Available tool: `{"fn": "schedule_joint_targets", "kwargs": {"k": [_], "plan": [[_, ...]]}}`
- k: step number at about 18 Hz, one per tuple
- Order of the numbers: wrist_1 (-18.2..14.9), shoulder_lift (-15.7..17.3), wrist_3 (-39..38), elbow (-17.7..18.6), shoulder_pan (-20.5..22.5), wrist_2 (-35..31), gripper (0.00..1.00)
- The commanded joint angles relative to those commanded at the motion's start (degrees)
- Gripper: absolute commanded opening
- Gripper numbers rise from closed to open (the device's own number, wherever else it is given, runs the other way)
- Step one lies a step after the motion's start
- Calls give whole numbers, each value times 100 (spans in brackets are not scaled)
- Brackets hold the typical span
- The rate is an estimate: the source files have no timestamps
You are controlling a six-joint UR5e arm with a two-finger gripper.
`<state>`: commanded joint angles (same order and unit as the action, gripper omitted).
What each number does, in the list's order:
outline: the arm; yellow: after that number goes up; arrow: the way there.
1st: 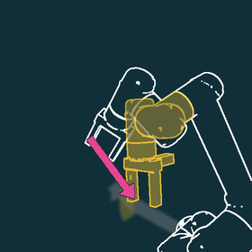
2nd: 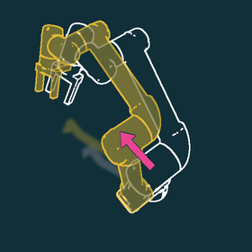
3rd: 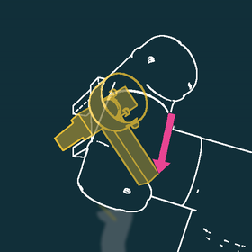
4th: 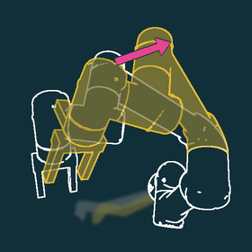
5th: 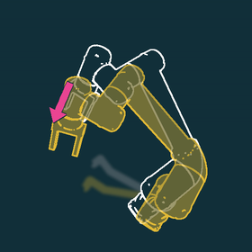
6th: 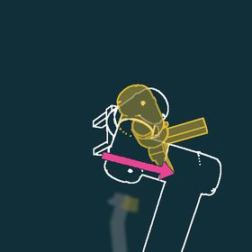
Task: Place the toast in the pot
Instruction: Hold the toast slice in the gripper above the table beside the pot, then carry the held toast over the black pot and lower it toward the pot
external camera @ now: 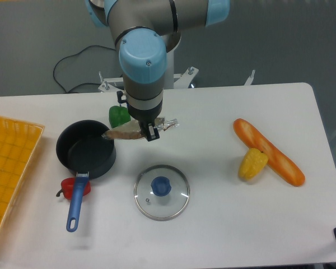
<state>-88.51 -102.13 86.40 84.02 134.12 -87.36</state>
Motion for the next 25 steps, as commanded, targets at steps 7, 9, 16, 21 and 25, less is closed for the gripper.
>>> {"fn": "schedule_joint_targets", "kwargs": {"k": [7,9,16,21,25], "plan": [[88,53,-149,53,-18,-18,0],[105,53,-333,36,-44,-9,0],[431,44,-1019,62,-395,-123,0],[702,53,-1590,123,-720,-167,0],[818,53,-1661,167,-844,-211,0]]}}
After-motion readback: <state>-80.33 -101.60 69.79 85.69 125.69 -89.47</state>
